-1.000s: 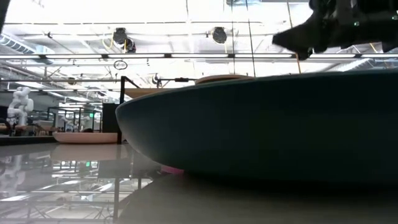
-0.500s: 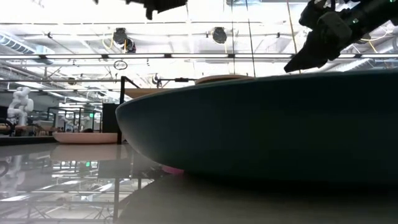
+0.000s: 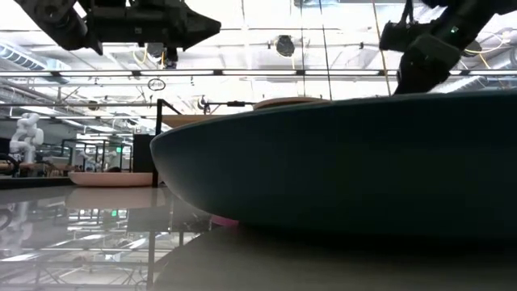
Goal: Place and stack plates onto a shelf
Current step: Stack the top black plate on top of the brown plate on the shelf
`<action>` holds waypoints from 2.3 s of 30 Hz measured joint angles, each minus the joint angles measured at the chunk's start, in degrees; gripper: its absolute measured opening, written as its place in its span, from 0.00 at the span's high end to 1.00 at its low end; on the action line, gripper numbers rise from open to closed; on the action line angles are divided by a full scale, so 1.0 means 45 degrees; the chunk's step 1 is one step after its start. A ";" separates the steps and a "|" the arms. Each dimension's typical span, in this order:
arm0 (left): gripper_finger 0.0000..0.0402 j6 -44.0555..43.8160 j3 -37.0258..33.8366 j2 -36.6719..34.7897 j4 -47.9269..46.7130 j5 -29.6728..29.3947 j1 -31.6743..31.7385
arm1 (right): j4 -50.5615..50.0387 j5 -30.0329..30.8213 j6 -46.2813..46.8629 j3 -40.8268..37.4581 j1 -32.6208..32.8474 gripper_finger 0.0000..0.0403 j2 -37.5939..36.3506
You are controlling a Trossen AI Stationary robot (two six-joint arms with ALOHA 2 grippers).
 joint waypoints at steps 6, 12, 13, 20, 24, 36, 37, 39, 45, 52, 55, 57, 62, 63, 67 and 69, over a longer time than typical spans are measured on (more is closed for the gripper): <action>0.80 0.0097 0.0000 -0.0010 -0.0005 0.0042 -0.0011 | -0.0275 -0.2403 0.0128 0.0070 0.0005 0.80 0.1495; 0.80 0.0049 0.0000 -0.0010 -0.0025 0.0053 -0.0136 | -0.0659 -0.4385 0.0675 0.0065 0.0155 0.80 0.2519; 0.80 0.0050 0.0000 -0.0010 -0.0061 0.0053 -0.0163 | -0.0659 -0.4459 0.0797 0.0065 0.0236 0.80 0.2610; 0.80 0.0053 0.0000 -0.0010 -0.0102 0.0063 -0.0282 | -0.0640 -0.4454 0.1874 0.0061 0.1138 0.80 0.3016; 0.80 0.0053 0.0000 -0.0010 -0.0117 0.0063 -0.0277 | -0.0470 -0.4392 0.2782 0.0056 0.1750 0.80 0.3016; 0.80 0.0058 0.0000 -0.0010 -0.0119 0.0063 -0.0277 | -0.0578 -0.4022 0.4717 0.0051 0.3471 0.80 0.3016; 0.80 0.0058 0.0000 -0.0010 -0.0121 0.0063 -0.0277 | -0.0580 -0.4001 0.4789 0.0051 0.3568 0.80 0.3016; 0.80 0.0053 0.0000 -0.0010 -0.0120 0.0065 -0.0277 | -0.0575 -0.3773 0.4942 0.0051 0.3771 0.80 0.3016; 0.80 -0.0015 0.0000 -0.0005 -0.0146 0.0068 -0.0277 | -0.0458 -0.3095 0.5216 0.0051 0.4092 0.80 0.3110; 0.80 -0.0216 0.0005 -0.0005 -0.0209 0.0083 -0.0277 | -0.0042 -0.3094 0.4780 0.0049 0.4346 0.80 0.4224; 0.80 -0.0238 0.0005 -0.0005 -0.0228 0.0083 -0.0277 | -0.0033 -0.3104 0.4669 0.0046 0.4415 0.80 0.4751; 0.80 -0.0243 0.0005 -0.0005 -0.0238 0.0083 -0.0277 | -0.0036 -0.3104 0.4669 0.0046 0.4425 0.80 0.5037; 0.80 -0.0243 0.0005 -0.0005 -0.0323 0.0083 -0.0277 | -0.0104 -0.3104 0.4930 0.0046 0.4425 0.80 0.5499; 0.80 -0.0243 0.0005 -0.0005 -0.0321 0.0083 -0.0277 | -0.0123 -0.3093 0.4938 0.0046 0.4425 0.81 0.5551; 0.80 -0.0243 0.0005 -0.0005 -0.0325 0.0083 -0.0277 | -0.0311 -0.3006 0.4808 0.0060 0.4425 0.90 0.5613; 0.80 -0.0243 0.0005 -0.0005 -0.0325 0.0083 -0.0277 | -0.0361 -0.2887 0.4698 0.0099 0.4425 0.95 0.5586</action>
